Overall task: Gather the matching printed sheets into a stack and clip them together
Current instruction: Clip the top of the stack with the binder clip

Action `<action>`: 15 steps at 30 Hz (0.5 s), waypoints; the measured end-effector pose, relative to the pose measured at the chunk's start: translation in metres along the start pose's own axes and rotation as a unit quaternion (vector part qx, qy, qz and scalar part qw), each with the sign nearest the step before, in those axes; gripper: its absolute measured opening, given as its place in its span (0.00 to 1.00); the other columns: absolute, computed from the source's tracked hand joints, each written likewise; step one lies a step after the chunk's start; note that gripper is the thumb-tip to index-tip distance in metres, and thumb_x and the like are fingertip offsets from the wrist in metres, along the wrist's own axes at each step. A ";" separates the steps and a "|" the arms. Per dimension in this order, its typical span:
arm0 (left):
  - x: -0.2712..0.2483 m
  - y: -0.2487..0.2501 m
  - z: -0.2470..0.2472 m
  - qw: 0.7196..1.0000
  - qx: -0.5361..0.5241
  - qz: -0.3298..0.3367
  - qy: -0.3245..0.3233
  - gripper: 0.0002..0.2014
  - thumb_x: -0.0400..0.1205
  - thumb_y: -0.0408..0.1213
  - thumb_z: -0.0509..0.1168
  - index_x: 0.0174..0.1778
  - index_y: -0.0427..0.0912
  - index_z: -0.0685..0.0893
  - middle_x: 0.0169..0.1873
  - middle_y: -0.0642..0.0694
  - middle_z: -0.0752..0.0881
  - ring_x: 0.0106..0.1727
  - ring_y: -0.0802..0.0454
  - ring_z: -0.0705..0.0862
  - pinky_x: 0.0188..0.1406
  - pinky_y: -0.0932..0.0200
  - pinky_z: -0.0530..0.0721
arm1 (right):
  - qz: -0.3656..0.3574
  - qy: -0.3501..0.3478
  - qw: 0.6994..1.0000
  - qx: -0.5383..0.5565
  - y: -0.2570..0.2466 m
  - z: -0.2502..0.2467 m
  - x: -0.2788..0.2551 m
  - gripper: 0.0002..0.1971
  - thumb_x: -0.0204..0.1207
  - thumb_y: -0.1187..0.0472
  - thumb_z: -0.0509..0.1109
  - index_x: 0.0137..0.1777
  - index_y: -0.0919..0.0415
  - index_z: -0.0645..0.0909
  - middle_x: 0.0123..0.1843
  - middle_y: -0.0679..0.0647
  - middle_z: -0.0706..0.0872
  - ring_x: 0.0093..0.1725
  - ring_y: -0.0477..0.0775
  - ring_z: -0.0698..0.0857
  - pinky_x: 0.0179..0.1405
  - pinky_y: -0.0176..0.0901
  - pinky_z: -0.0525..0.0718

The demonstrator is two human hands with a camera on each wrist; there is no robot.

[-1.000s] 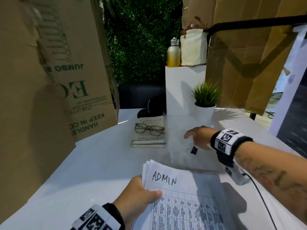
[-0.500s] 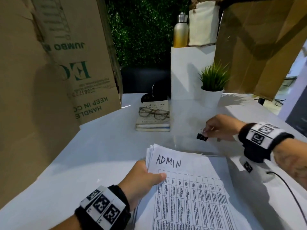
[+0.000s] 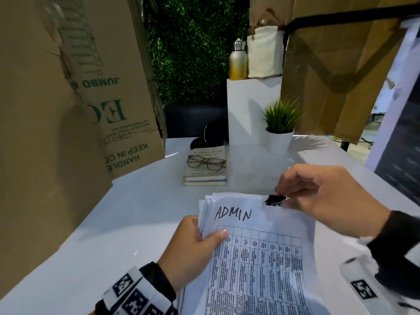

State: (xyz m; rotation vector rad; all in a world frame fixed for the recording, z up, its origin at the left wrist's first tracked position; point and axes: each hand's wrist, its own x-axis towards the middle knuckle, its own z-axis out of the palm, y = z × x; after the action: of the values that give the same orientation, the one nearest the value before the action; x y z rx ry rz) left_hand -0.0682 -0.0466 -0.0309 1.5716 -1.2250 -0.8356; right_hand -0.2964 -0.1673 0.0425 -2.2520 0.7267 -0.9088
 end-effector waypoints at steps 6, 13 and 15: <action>-0.024 0.018 0.001 0.994 0.028 0.101 -0.003 0.05 0.84 0.41 0.70 0.44 0.53 0.89 0.30 0.63 0.91 0.30 0.59 0.84 0.30 0.64 0.85 | -0.148 0.113 0.973 -0.135 -0.039 0.003 -0.037 0.08 0.61 0.64 0.82 0.39 0.57 0.89 0.36 0.39 0.91 0.41 0.31 0.89 0.44 0.18 0.82; -0.036 0.021 0.009 0.991 -0.022 0.132 -0.010 0.20 0.76 0.60 0.68 0.52 0.48 0.88 0.42 0.21 0.86 0.38 0.48 0.80 0.33 0.36 0.83 | -0.176 0.172 0.951 -0.185 -0.050 0.007 -0.050 0.03 0.64 0.63 0.78 0.38 0.61 0.90 0.34 0.46 0.91 0.35 0.41 0.87 0.38 0.34 0.85; -0.038 0.022 0.010 0.990 -0.015 0.144 -0.002 0.19 0.75 0.61 0.67 0.54 0.54 0.88 0.41 0.26 0.88 0.36 0.48 0.80 0.33 0.44 0.82 | -0.181 0.172 0.949 -0.193 -0.054 0.004 -0.052 0.03 0.63 0.64 0.78 0.37 0.62 0.90 0.33 0.47 0.91 0.33 0.41 0.88 0.36 0.36 0.85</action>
State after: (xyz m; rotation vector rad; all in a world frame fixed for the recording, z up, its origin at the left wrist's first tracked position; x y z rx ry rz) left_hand -0.0940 -0.0138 -0.0146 1.3295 -1.3956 -0.6673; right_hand -0.3116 -0.0948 0.0565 -2.6605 0.6985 -1.4720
